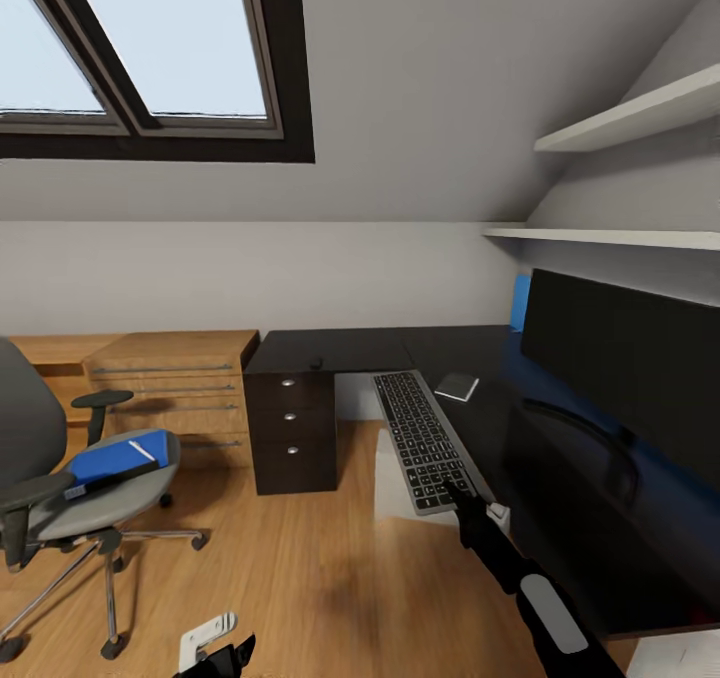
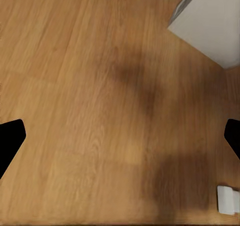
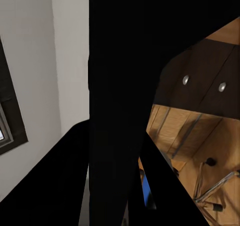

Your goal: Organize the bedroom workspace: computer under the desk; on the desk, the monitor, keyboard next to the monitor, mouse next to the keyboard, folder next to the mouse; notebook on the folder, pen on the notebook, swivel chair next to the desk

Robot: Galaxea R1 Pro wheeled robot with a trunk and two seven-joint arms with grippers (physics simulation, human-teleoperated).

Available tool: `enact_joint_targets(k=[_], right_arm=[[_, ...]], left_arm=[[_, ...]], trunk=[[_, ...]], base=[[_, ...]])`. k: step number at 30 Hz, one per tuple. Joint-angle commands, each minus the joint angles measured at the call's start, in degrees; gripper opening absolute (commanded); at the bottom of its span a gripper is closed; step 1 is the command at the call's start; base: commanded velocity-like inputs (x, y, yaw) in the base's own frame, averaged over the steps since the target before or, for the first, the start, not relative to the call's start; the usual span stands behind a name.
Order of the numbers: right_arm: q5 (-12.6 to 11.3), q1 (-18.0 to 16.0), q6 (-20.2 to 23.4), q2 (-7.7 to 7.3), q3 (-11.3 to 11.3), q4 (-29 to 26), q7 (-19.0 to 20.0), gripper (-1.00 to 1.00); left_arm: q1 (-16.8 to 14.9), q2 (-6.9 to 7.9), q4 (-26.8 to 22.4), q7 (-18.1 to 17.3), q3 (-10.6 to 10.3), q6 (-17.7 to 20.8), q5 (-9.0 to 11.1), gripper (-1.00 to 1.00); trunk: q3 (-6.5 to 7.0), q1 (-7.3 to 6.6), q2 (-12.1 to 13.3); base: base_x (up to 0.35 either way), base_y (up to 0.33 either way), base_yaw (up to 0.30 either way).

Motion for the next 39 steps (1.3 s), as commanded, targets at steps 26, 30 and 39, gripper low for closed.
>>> enact_joint_targets(k=[26,30,39], right_arm=[[-0.57,-0.04,0.51,-0.19,-0.09,0.47,0.05,-1.00],[-0.40,0.05,0.55,0.04,-0.14,0.58,-0.69,-1.00],[-0.04,0.05,0.53,-0.68,0.37,0.67,0.37,-1.00]], left_arm=[[-0.05,-0.11,-0.03,-0.34,0.29,0.52,0.51,1.00],[-0.06,-0.24,0.64,-0.11,0.95,-0.11,0.65,1.00],[-0.08,0.82,0.78,-0.15,3.20,-2.06,0.71,1.00]], trunk=[[-0.07,-0.02,-0.04],[-0.07,-0.02,-0.04],[-0.07,-0.02,-0.04]], base=[[-0.060,-0.052,0.000],[-0.060,-0.053,0.000],[0.000,0.000,0.000]])
